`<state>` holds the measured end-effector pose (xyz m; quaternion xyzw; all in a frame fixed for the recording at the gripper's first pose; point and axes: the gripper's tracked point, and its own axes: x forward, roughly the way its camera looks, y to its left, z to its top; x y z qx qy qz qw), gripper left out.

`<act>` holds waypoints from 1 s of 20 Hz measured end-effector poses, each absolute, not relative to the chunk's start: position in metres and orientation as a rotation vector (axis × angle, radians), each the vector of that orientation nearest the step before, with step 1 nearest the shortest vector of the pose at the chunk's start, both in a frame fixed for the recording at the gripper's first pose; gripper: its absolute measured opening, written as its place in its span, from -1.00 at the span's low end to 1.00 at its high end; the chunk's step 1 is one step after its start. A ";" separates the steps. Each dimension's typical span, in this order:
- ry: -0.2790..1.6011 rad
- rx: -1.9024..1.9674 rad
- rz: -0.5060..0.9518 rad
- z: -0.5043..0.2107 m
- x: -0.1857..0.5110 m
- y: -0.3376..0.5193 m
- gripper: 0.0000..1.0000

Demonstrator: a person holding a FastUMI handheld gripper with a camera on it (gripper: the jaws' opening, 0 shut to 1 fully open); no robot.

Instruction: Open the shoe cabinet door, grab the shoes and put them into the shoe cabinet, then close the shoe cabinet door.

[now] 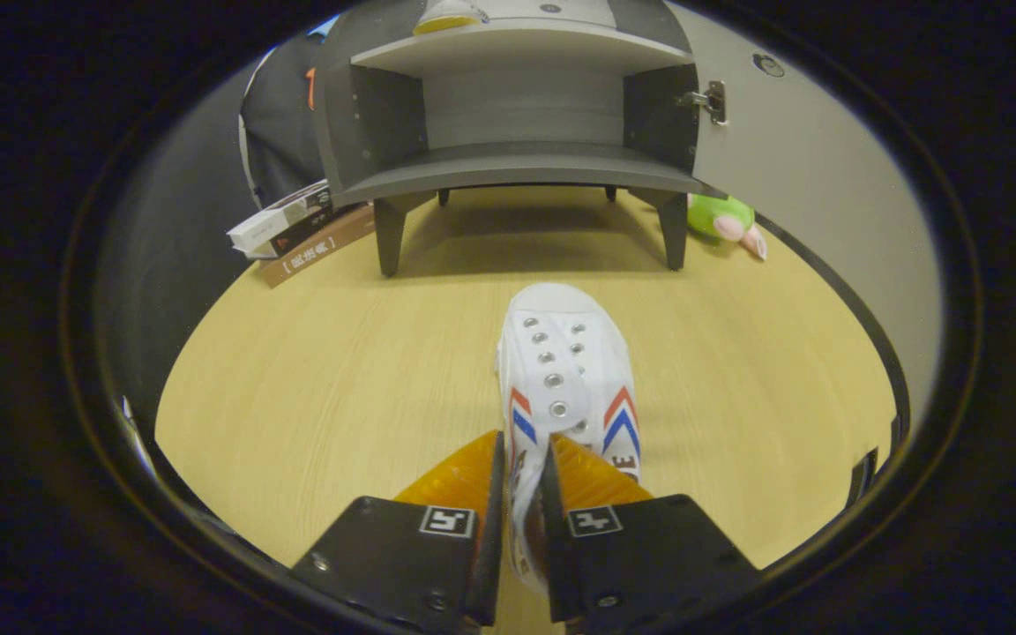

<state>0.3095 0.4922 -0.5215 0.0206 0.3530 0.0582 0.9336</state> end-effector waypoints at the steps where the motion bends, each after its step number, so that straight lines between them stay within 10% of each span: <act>1: 0.720 0.032 0.130 -0.520 0.309 0.492 -0.61; 5: 0.683 -0.027 0.147 -0.501 0.311 0.492 -0.90; 20: 0.421 -0.079 0.144 -0.265 0.340 0.453 -0.91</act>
